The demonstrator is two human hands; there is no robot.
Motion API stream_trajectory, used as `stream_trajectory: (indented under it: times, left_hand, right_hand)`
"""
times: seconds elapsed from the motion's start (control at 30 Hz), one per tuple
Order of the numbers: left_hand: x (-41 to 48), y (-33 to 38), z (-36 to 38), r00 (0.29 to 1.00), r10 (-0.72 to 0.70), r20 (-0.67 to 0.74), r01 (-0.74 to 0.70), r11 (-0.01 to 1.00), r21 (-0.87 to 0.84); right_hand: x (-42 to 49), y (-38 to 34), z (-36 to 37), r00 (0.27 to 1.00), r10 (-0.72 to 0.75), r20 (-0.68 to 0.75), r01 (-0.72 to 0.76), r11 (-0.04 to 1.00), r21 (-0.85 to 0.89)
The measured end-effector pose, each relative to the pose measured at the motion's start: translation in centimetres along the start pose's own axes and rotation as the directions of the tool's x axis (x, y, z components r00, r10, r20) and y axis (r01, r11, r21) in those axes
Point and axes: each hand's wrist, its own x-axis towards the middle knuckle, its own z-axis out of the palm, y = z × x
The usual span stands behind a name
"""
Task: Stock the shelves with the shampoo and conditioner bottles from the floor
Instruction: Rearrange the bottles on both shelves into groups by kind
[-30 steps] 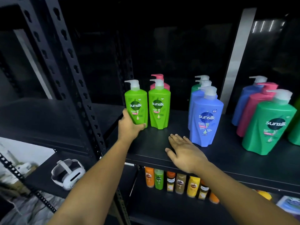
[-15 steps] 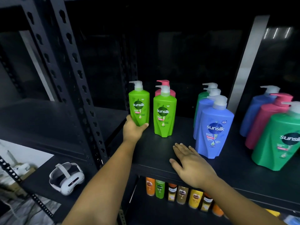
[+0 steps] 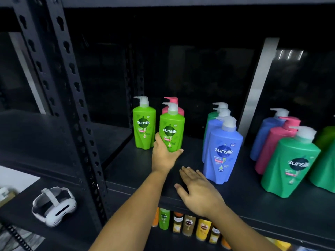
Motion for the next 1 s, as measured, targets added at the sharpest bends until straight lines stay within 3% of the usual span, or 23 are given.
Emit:
stream_trajectory:
  times: [0.33, 0.67, 0.9, 1.0]
  left_hand:
    - [-1.4, -1.7, -4.5, 0.996, 0.043, 0.079, -0.051, 0.994, 0.096]
    - [-1.8, -3.4, -12.4, 0.995, -0.095, 0.031, 0.087, 0.977, 0.197]
    - [-4.4, -3.7, -12.7, 0.982, -0.185, 0.036, 0.148, 0.873, 0.464]
    - [-7.2, -3.1, -11.3, 0.992, -0.123, 0.027, 0.089, 0.834, 0.544]
  right_hand:
    - [0.1, 0.5, -0.2, 1.0, 0.004, 0.01, -0.004, 1.0, 0.014]
    - [-0.1, 0.4, 0.1, 1.0, -0.003, -0.008, 0.003, 1.0, 0.01]
    - [-0.1, 0.4, 0.1, 1.0, 0.0, -0.028, 0.001, 1.0, 0.019]
    - [-0.1, 0.4, 0.3, 0.999, 0.003, -0.052, -0.002, 1.0, 0.02]
